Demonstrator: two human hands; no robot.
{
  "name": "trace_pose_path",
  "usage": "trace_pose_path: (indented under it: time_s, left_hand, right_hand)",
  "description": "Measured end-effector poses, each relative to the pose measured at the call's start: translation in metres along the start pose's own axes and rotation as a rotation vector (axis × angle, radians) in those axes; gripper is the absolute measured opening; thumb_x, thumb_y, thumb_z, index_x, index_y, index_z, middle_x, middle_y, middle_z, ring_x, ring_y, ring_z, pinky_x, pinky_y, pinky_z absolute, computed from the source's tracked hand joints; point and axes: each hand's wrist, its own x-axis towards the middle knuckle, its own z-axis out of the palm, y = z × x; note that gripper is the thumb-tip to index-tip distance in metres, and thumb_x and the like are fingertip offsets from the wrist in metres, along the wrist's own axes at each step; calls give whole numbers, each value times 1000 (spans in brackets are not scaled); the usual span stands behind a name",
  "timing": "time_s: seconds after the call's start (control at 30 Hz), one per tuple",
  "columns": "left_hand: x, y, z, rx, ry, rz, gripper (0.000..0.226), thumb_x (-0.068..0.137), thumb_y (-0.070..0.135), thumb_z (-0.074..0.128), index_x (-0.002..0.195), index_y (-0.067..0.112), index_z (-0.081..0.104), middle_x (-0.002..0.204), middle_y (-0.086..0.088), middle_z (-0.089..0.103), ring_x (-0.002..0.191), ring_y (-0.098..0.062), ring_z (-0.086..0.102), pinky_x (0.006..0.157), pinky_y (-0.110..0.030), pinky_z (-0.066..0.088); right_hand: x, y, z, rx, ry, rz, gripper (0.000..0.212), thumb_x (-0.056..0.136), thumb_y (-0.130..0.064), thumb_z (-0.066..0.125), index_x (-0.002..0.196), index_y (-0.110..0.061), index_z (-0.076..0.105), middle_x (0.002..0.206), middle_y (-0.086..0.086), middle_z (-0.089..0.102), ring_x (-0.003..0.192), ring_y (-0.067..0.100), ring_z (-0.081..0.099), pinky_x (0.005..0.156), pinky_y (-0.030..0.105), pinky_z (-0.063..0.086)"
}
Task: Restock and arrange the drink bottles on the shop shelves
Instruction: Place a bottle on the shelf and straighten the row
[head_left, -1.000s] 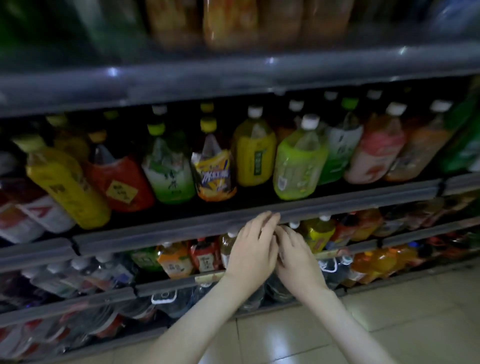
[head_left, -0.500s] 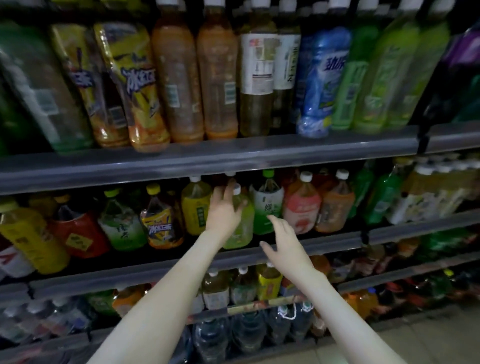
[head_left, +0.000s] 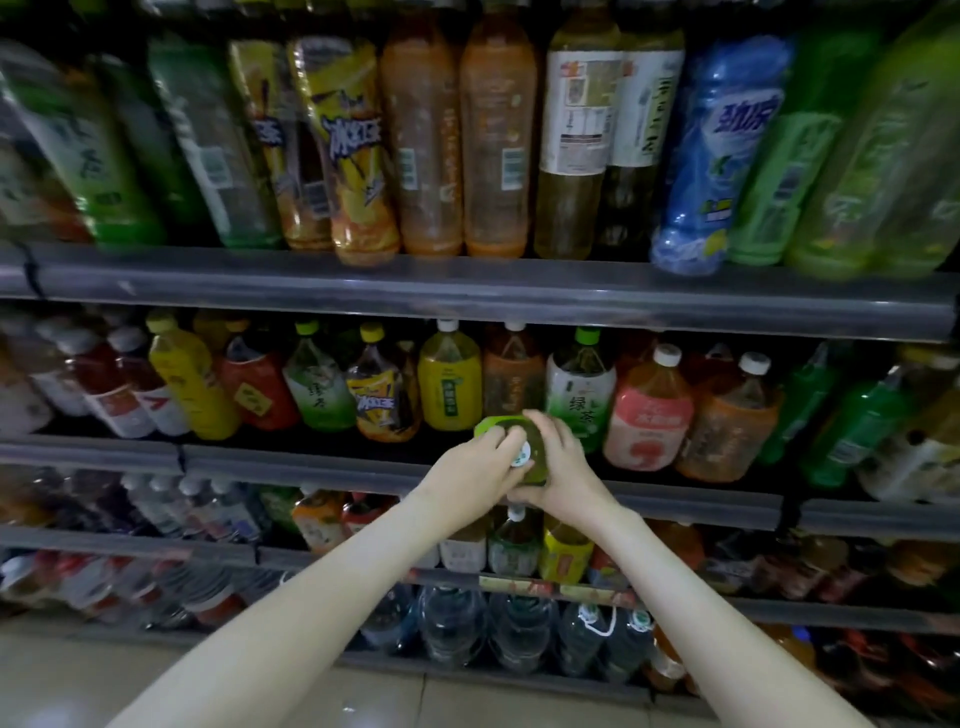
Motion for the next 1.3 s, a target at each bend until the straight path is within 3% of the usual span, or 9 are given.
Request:
trace_pose_path:
  time_s: [0.1, 0.23, 0.37, 0.63, 0.83, 0.97, 1.07, 1.2, 1.3]
  left_hand:
    - [-1, -2, -28, -220, 104, -200, 27, 87, 32, 50, 96, 8, 57, 85, -6, 61, 64, -15, 56, 47, -19, 40]
    - [-18, -16, -52, -464, -35, -347, 52, 92, 45, 37, 116, 3, 54, 99, -12, 62, 70, -28, 62, 53, -32, 48]
    - [-47, -37, -65, -512, -93, -406, 47, 96, 42, 46, 127, 6, 48, 113, -10, 58, 87, -28, 61, 69, -40, 51]
    - [-127, -125, -89, -747, -262, -530, 36, 92, 47, 53, 118, 23, 47, 96, 6, 60, 83, -9, 56, 73, -33, 48]
    - [-198, -170, -64, -902, -537, -543, 80, 75, 58, 70, 141, 34, 33, 135, 16, 48, 120, -2, 48, 97, -24, 42]
    - [-204, -153, -47, -1207, -621, -555, 103, 61, 46, 83, 142, 46, 20, 135, 22, 48, 121, 3, 48, 99, -26, 44]
    - [-197, -134, -41, -1313, -585, -609, 98, 55, 34, 89, 133, 43, 30, 121, 19, 58, 110, 4, 55, 90, -25, 51]
    - [-188, -99, -40, -1242, -567, -636, 91, 46, 46, 86, 124, 38, 40, 112, 17, 62, 102, 0, 59, 88, -35, 53]
    - [-173, -63, -50, -1107, -576, -602, 84, 48, 54, 82, 119, 36, 41, 107, 18, 61, 99, -3, 59, 86, -32, 52]
  right_hand:
    - [7, -10, 1, 44, 97, -110, 86, 71, -29, 81, 140, -28, 28, 143, -3, 29, 126, 2, 28, 106, 25, 31]
    - [5, -26, 8, 45, 100, -238, 82, 68, -36, 83, 134, -23, 36, 127, -8, 36, 116, -7, 33, 95, 7, 31]
    - [6, -55, 33, 42, 132, -353, 65, 67, -35, 85, 116, -25, 44, 108, -13, 44, 105, -1, 39, 88, 11, 36]
    - [25, -133, 107, 101, 24, -134, 71, 59, -41, 86, 113, -29, 40, 110, -11, 42, 105, 5, 42, 81, 20, 36]
    - [20, -167, 140, 160, 27, 84, 84, 52, -44, 87, 123, -33, 43, 121, -11, 46, 105, 4, 49, 86, 25, 41]
    - [1, -176, 147, 263, 84, 185, 85, 46, -46, 89, 119, -36, 47, 120, -13, 54, 108, 5, 55, 94, 31, 48]
    - [-18, -176, 143, 413, 123, 246, 79, 47, -37, 92, 112, -43, 48, 116, -15, 59, 105, -1, 58, 90, 26, 49]
    - [-50, -161, 120, 516, 86, 264, 66, 62, -20, 89, 114, -39, 52, 107, -16, 66, 99, -5, 62, 84, 17, 48]
    - [-77, -144, 92, 588, 171, 235, 40, 76, -28, 79, 110, -36, 60, 110, -8, 65, 104, 7, 60, 86, 24, 48]
